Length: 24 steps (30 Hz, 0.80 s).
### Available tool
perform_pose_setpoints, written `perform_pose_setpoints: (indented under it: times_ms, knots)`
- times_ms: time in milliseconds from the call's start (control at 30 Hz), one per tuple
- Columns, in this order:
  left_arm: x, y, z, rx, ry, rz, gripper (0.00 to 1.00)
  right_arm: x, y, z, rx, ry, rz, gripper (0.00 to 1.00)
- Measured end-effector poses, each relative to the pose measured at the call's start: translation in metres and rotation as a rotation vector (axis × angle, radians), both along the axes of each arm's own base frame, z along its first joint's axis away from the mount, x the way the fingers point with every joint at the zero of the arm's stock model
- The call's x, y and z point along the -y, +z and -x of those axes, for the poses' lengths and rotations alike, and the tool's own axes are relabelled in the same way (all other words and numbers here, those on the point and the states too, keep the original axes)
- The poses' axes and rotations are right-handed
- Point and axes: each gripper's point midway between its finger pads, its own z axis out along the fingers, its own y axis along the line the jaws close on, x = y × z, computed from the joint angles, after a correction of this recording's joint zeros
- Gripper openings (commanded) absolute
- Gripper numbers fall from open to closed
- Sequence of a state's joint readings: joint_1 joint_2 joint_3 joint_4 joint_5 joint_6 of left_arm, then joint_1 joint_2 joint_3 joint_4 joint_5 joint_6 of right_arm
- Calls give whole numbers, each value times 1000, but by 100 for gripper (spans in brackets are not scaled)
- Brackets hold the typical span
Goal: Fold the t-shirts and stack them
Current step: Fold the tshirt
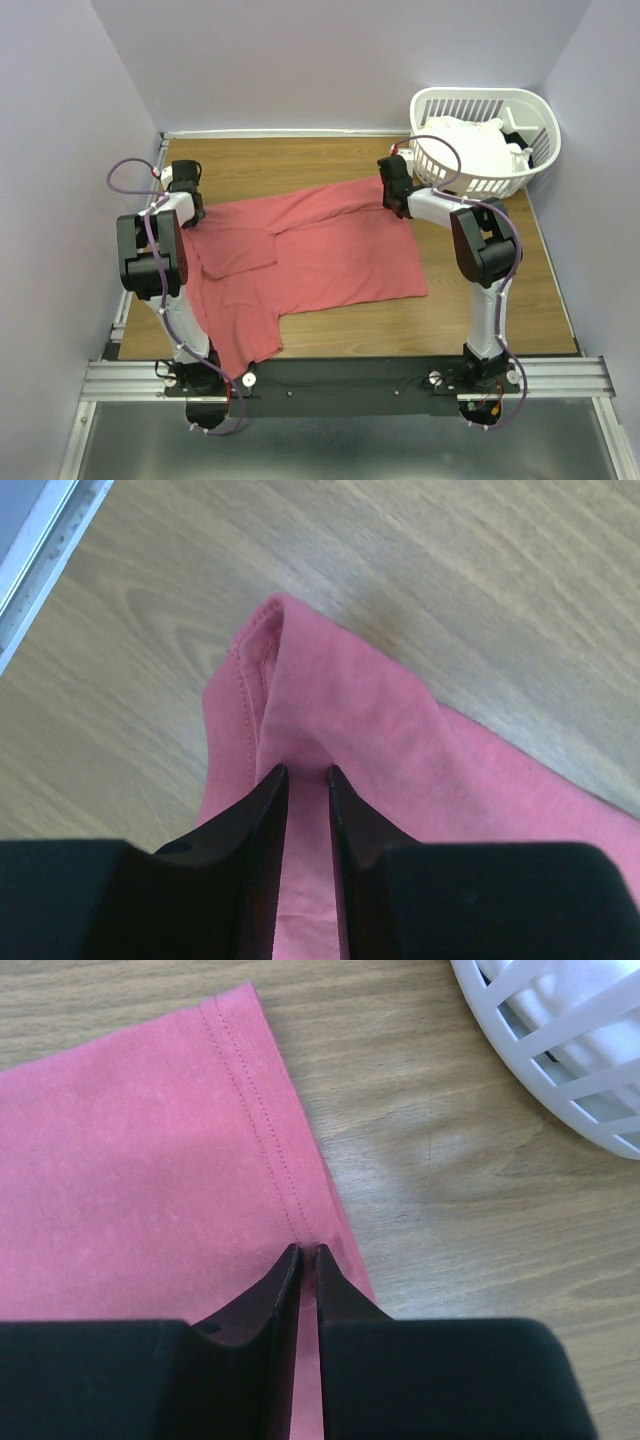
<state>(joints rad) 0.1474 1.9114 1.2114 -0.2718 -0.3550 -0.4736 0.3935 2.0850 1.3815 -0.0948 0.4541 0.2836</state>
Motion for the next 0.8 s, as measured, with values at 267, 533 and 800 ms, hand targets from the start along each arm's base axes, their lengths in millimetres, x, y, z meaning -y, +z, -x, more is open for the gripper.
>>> perform_pose_setpoints:
  times_ms: [267, 533, 800]
  knots:
    - [-3, -1, -5, -1, 4, -1, 30, 4, -3, 6, -14, 14, 22, 10]
    - [-4, -1, -5, -1, 5, -1, 31, 11, 4, 15, -14, 19, 40, 15]
    - [-6, -1, -4, -4, 3, -5, 35, 12, 10, 10, -9, 36, 50, 30]
